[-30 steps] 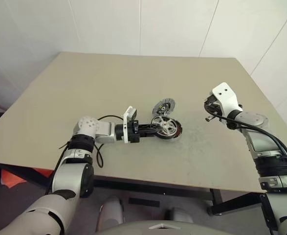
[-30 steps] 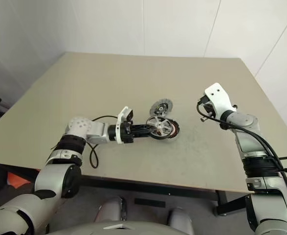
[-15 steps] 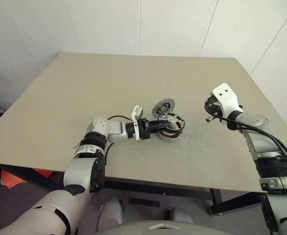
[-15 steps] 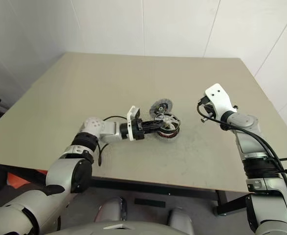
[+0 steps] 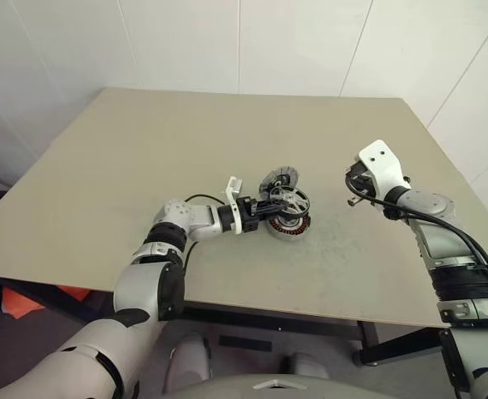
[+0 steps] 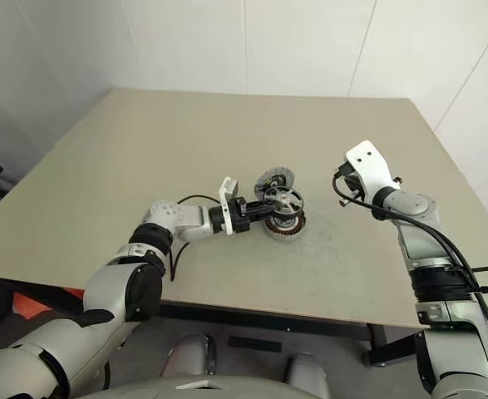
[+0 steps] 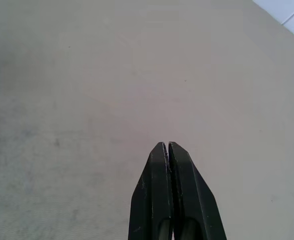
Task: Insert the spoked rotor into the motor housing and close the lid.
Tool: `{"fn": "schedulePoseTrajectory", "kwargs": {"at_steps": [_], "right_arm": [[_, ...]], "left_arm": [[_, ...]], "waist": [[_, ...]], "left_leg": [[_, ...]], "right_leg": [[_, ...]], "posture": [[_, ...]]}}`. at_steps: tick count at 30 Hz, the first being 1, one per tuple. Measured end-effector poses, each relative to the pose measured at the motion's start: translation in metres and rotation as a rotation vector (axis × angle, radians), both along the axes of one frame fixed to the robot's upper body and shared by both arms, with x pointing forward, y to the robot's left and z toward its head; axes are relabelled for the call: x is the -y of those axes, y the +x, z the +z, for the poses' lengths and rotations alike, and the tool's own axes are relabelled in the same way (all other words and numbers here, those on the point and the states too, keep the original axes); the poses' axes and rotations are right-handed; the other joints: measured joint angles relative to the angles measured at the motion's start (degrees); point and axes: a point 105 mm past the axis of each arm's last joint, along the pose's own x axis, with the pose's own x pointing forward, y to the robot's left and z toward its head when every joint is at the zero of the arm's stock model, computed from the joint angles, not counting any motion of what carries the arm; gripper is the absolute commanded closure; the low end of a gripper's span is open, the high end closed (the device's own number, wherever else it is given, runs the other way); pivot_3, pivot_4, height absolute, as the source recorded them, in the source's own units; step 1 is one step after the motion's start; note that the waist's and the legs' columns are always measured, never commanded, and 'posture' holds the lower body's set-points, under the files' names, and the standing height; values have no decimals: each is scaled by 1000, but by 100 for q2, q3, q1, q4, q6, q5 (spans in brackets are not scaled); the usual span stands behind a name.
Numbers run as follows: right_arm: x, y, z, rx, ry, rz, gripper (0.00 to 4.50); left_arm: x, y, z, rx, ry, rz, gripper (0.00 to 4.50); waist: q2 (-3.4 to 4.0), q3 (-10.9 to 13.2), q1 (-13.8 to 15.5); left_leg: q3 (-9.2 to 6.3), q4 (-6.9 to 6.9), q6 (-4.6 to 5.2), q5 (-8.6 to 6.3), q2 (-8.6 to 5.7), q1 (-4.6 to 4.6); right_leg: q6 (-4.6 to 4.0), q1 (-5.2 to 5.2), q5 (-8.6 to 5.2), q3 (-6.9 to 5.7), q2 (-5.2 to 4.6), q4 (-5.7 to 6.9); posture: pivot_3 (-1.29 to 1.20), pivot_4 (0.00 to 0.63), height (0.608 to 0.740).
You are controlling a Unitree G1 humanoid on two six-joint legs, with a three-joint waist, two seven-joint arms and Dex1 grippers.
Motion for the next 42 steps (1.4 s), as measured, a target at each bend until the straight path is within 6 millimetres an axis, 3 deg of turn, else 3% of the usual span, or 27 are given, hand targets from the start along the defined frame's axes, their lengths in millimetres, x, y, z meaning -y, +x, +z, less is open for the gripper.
{"fn": "schedulePoseTrajectory", "kwargs": {"at_steps": [13, 14, 17, 24, 30, 36, 42], "right_arm": [[0, 0, 0, 1, -3, 0, 4500], [-1, 0, 0, 1, -2, 0, 4500], [-1, 0, -1, 2, -1, 2, 4500], [-5, 1, -2, 1, 9, 8, 4500], [-6, 1, -3, 1, 11, 10, 4500], [-11, -4, -3, -3, 23, 38, 4500], [-56, -22, 19, 35, 135, 233, 4500]], "left_arm": [[6, 2, -6, 25, 49, 15, 3818], [7, 2, -7, 28, 55, 17, 3299], [8, 2, -11, 26, 75, 19, 2502], [5, 1, -12, 13, 84, 5, 2502], [-16, 5, -2, 69, 116, 11, 2502], [-52, 1, -5, 143, 193, 52, 2502], [-71, 2, -1, 312, 294, 131, 2502]], "waist": [[0, 1, -1], [0, 1, 0], [0, 1, -1], [1, 1, -4], [1, 2, -12], [3, 4, -16], [3, 4, -12]], "left_leg": [[0, 0, 2, -1, 1, 0], [0, 0, 2, -1, 1, 0], [0, 0, 2, -1, 1, 1], [0, -1, 2, -1, 3, 1], [0, -5, 1, -1, 6, 0], [1, -9, 1, -1, 7, -2], [-1, -12, 0, -1, 12, 0]], "right_leg": [[0, 0, 0, 0, 0, -2], [0, 0, 0, 0, 0, -2], [0, 0, 0, 0, 0, -2], [0, -2, 0, 0, 0, -2], [0, -5, 0, -1, 0, -3], [-1, -9, 0, 0, 1, -5], [0, -4, -1, 3, 1, -7]], "posture": [[0, 0, 740], [0, 0, 740], [0, 0, 740], [0, 0, 740], [0, 0, 740], [0, 0, 740], [0, 0, 740]]}}
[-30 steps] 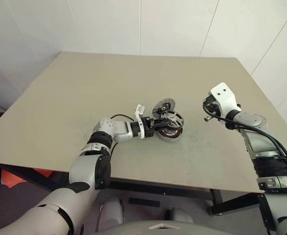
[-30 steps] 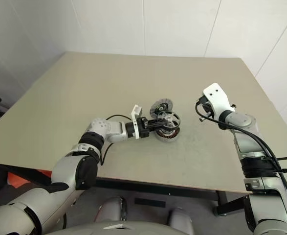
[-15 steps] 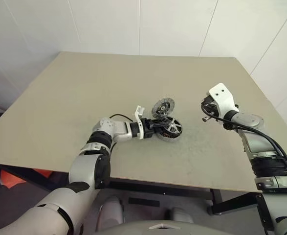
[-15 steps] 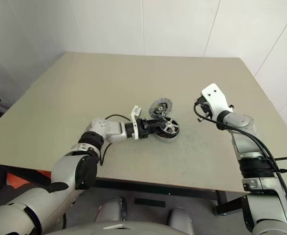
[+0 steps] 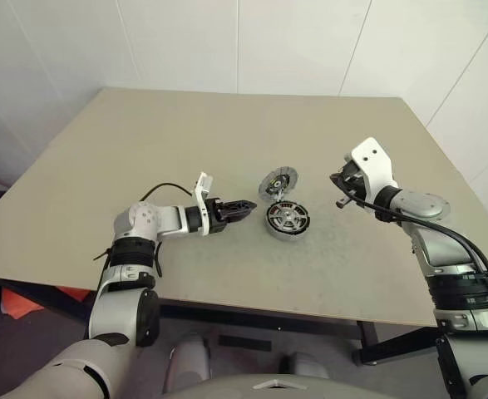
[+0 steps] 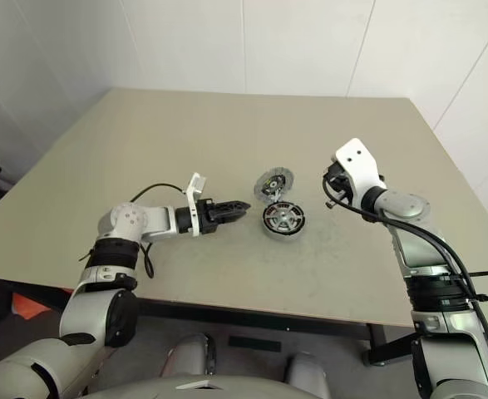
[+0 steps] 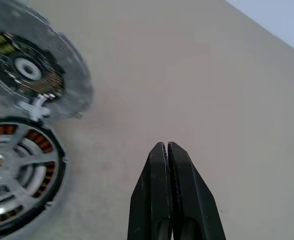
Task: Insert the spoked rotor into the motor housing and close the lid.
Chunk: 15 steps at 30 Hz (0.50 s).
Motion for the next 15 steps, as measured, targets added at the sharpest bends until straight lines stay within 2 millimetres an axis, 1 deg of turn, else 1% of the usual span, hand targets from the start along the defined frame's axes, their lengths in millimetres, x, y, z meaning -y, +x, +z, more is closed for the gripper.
{"fn": "schedulePoseTrajectory", "kwargs": {"at_steps": [2, 5, 9, 13, 15], "right_arm": [[-17, -9, 1, -6, 38, 68, 4500], [-37, -20, -7, -46, 66, 136, 4500], [-52, -25, -20, -104, 87, 172, 4500], [-67, -28, -31, -133, 88, 196, 4500], [-69, -29, -42, -163, 86, 192, 4500]], "left_arm": [[-7, 9, 2, 88, 53, 69, 2502], [-21, 22, 15, 229, 135, 145, 2502], [-36, 34, 23, 395, 292, 187, 2502], [-38, 39, 27, 489, 355, 199, 2502], [-37, 40, 29, 514, 368, 204, 2502]], "waist": [[0, 0, 1], [0, 0, -3], [0, 0, -6], [0, 0, 2], [-1, -1, 2]], "left_leg": [[-2, -1, -1, 0, 1, -1], [-2, -2, -3, 1, 1, 1], [-2, -7, -8, 4, 0, 0], [-2, -22, -18, 10, -1, -1], [-2, -26, -21, 12, -1, -2]], "right_leg": [[1, 0, 0, 1, 0, -1], [2, -1, -1, 1, 1, 0], [10, -7, -5, 4, 1, 0], [7, -11, -4, 5, 1, 0], [7, -13, -4, 5, 1, -1]], "posture": [[0, 0, 740], [0, 0, 740], [0, 0, 740], [0, 0, 740], [0, 0, 740]]}}
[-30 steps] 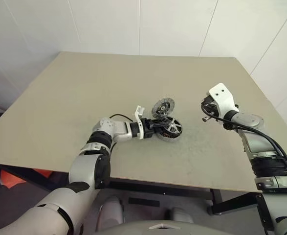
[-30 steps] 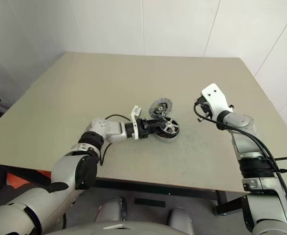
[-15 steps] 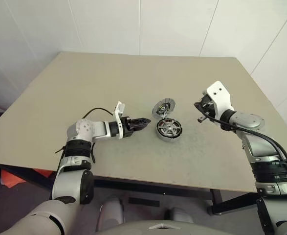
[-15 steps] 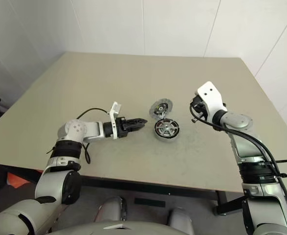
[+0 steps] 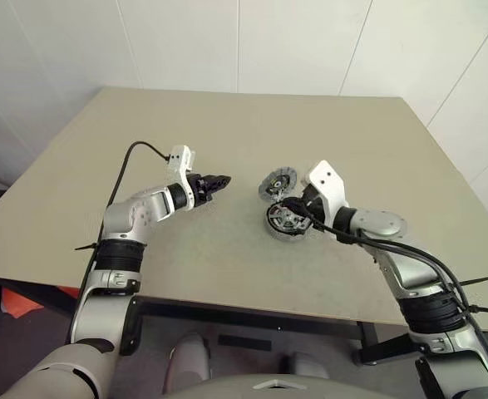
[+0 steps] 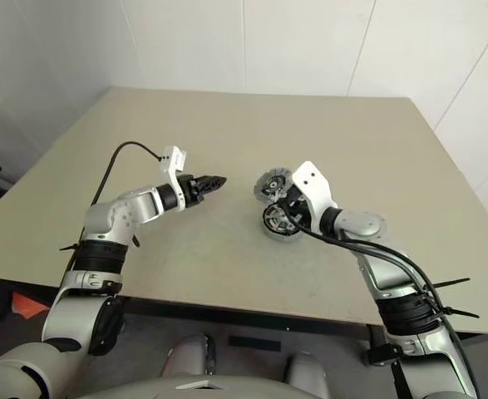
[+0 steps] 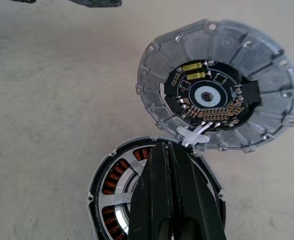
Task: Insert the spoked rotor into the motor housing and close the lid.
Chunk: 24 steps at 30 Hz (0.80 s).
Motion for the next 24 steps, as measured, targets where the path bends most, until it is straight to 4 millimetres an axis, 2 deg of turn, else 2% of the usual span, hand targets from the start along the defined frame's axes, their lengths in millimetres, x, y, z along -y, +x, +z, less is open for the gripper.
{"fn": "schedulePoseTrajectory", "kwargs": {"at_steps": [2, 6, 12, 19, 24], "right_arm": [[1, -4, -17, -44, -7, -10, 4500], [0, -4, -20, -31, -9, -10, 4500], [9, -5, -16, -28, -23, -10, 4500], [35, 2, 0, 10, -63, -73, 4500], [37, 0, -4, -4, -72, -76, 4500]], "left_arm": [[-1, 1, 1, 17, 10, 9, 2502], [-2, 4, 0, 20, 13, 17, 2502], [-4, 5, -4, 13, 18, 28, 2502], [-2, 4, -5, 16, 19, 23, 2502], [1, 4, -7, 15, 27, 16, 2502]], "waist": [[0, 0, -2], [-6, -5, -7], [-5, -4, 11], [-5, -4, 0], [-5, -4, -2]], "left_leg": [[0, -3, -1, 1, -1, 0], [1, -3, -4, 2, -1, 14], [-1, -1, -8, 5, -2, 6], [0, -7, -11, 7, 4, 4], [1, -6, -12, 7, 2, 4]], "right_leg": [[1, -2, -1, 0, 0, 0], [3, 8, -2, 2, 0, 1], [3, 8, -2, 5, 0, 3], [1, -1, -1, 5, 5, 3], [1, -1, -1, 5, 4, 3]], "posture": [[0, 0, 740], [0, 0, 740], [0, 0, 740], [0, 0, 740], [0, 0, 740]]}}
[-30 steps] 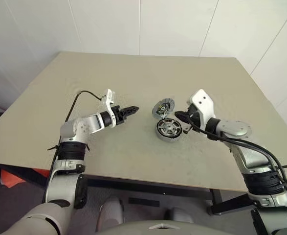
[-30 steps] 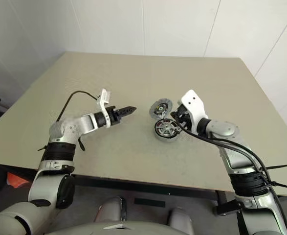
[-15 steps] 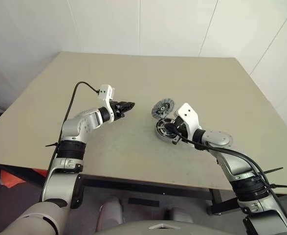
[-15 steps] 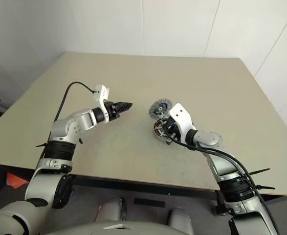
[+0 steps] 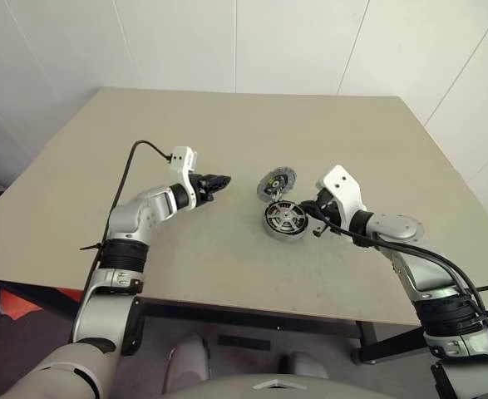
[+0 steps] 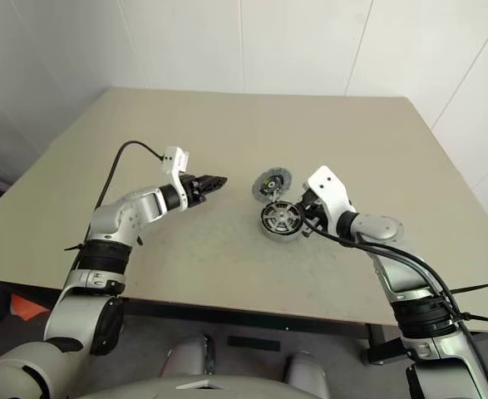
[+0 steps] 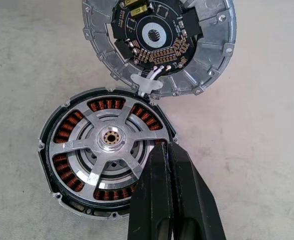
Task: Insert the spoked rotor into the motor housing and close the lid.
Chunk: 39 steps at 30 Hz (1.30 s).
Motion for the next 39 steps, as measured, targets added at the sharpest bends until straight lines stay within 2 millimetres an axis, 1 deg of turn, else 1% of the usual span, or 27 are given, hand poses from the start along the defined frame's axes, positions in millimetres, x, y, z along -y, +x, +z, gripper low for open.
{"fn": "schedulePoseTrajectory", "kwargs": {"at_steps": [3, 6, 10, 15, 18, 20, 21, 24, 27, 29, 31, 33, 34, 35, 39], "right_arm": [[-2, -4, -7, -24, -1, 5, 4500], [-5, -4, -8, -27, 13, 6, 4500], [-16, -5, -15, -44, 53, 10, 4500], [-19, -3, -15, -39, 80, -12, 4500], [-14, 0, -9, -25, 59, -8, 4500], [-11, 4, 0, 2, 47, -12, 4500], [-9, 7, 9, 26, 42, -12, 4500], [-12, 11, 29, 86, 41, 4, 4500], [-15, 11, 34, 99, 49, 18, 4500], [-15, 9, 30, 88, 48, 15, 4500], [-16, 6, 18, 49, 50, 15, 4500], [-17, 1, 1, -8, 63, 12, 4500], [-17, -2, -15, -50, 67, 1, 4500], [-17, -1, -19, -44, 79, -7, 4500], [-17, 0, -20, -33, 78, -6, 4500]], "left_arm": [[-2, 0, -1, 0, 4, 4, 2502], [-2, 0, -1, -1, 6, 6, 2502], [-2, 0, -1, -2, -1, 7, 2502], [-1, -1, 1, 1, -11, 6, 2502], [-1, -1, 0, 2, -11, 7, 2502], [-1, 0, 1, 3, -11, 7, 2502], [0, -1, 1, 3, -12, 6, 2502], [2, -1, 0, 5, -11, 0, 2502], [3, -1, 0, 6, -8, -1, 2502], [3, -1, -1, 6, -5, 0, 2502], [1, 0, -1, 8, 0, 5, 2502], [0, 0, -1, 11, 1, 7, 2502], [0, 0, -1, 12, 2, 7, 2502], [-2, 0, -2, 11, 6, 11, 2502], [0, -1, 0, 21, 10, 2, 2502]], "waist": [[0, 0, 0], [0, 0, -1], [0, 0, -3], [-4, -3, -21], [-3, -2, -12], [-2, -1, -10], [-2, -1, -8], [-2, -1, -7], [-2, -2, -3], [-2, -2, -2], [-2, -1, 0], [-3, -2, 0], [-3, -2, 0], [0, -3, -5], [-6, -9, -18]], "left_leg": [[0, 1, 0, 0, -1, 0], [0, 2, 0, 0, 0, 2], [0, 2, -1, 1, 0, 3], [0, 2, -7, 5, 0, 9], [-1, 2, -11, 7, -1, 7], [-1, 3, -12, 7, -2, 4], [-1, 3, -12, 7, -2, 3], [-1, 0, -12, 8, 2, 3], [-1, 0, -12, 8, 1, 1], [-1, 0, -12, 7, -1, 1], [-1, 0, -11, 7, -1, 1], [-3, 2, -11, 7, 1, 3], [-3, 2, -12, 7, 0, 3], [-1, 3, -12, 7, -3, 5], [-2, 3, -13, 8, 0, 16]], "right_leg": [[0, 0, 0, -1, -1, 1], [0, 1, 0, -1, -1, 2], [0, 1, 0, -1, 0, 3], [-1, 4, 0, -1, 1, 6], [0, 4, 1, 0, -1, 6], [-1, 2, 1, 0, -1, 6], [-1, 2, 1, 0, -1, 6], [-1, 1, 1, 0, 1, 6], [-2, 0, 1, -1, 1, 5], [-2, 1, 1, -1, 0, 4], [-2, 2, 1, -1, -1, 4], [-2, 6, 1, -1, -1, 5], [-2, 6, 1, -2, -1, 5], [-1, 3, 1, -2, -3, 6], [0, 13, 0, -2, -1, 6]], "posture": [[0, 0, 740], [0, 0, 740], [0, 0, 740], [0, 0, 740], [0, 0, 740], [0, 0, 740], [0, 0, 740], [0, 0, 740], [0, 0, 740], [0, 0, 740], [0, 0, 740], [0, 0, 740], [0, 0, 740], [0, 0, 740], [0, 0, 740]]}}
